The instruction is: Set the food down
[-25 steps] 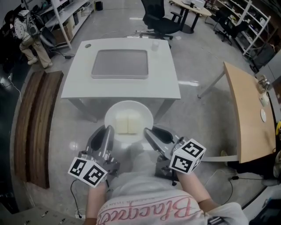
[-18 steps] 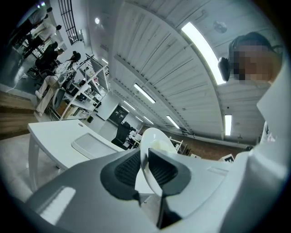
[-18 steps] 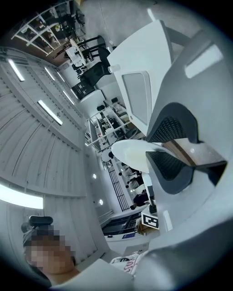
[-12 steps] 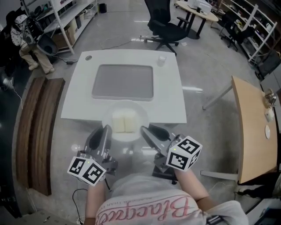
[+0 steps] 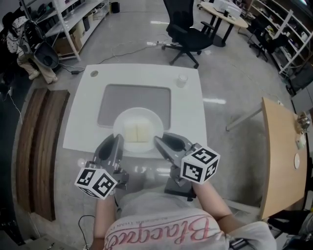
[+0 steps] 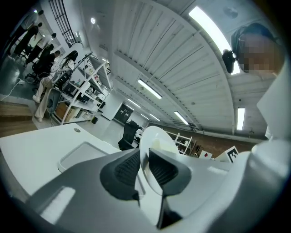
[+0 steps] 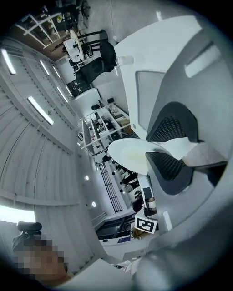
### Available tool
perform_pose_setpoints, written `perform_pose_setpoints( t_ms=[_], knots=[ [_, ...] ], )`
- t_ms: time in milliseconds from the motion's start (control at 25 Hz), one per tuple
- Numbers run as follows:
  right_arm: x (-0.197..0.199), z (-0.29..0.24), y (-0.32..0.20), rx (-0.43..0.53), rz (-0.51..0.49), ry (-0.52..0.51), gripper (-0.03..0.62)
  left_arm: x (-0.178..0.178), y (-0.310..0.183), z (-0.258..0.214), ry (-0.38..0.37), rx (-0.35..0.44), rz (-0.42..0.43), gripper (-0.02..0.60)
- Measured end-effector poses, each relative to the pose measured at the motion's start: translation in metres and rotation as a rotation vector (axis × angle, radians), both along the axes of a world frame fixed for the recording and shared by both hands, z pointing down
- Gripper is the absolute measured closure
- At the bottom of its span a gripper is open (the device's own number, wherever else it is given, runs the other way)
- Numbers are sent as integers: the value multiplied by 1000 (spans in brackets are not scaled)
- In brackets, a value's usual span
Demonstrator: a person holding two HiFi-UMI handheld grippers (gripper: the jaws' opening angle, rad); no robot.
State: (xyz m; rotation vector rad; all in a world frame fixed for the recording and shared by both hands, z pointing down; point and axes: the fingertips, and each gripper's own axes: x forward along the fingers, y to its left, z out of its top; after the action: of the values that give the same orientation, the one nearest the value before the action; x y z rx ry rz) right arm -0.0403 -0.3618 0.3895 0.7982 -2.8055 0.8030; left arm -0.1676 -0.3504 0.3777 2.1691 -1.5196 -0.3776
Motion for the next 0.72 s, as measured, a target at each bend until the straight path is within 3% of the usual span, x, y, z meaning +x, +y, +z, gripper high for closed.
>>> perform_pose_setpoints(
  t_ms=[360, 720],
  knots=[
    [-18, 37, -52, -55, -2, 96, 514, -15, -57, 37, -46, -82, 23, 517],
    [-35, 88, -102, -178, 66, 194, 527, -30, -113, 98, -127, -243, 122, 508]
  ],
)
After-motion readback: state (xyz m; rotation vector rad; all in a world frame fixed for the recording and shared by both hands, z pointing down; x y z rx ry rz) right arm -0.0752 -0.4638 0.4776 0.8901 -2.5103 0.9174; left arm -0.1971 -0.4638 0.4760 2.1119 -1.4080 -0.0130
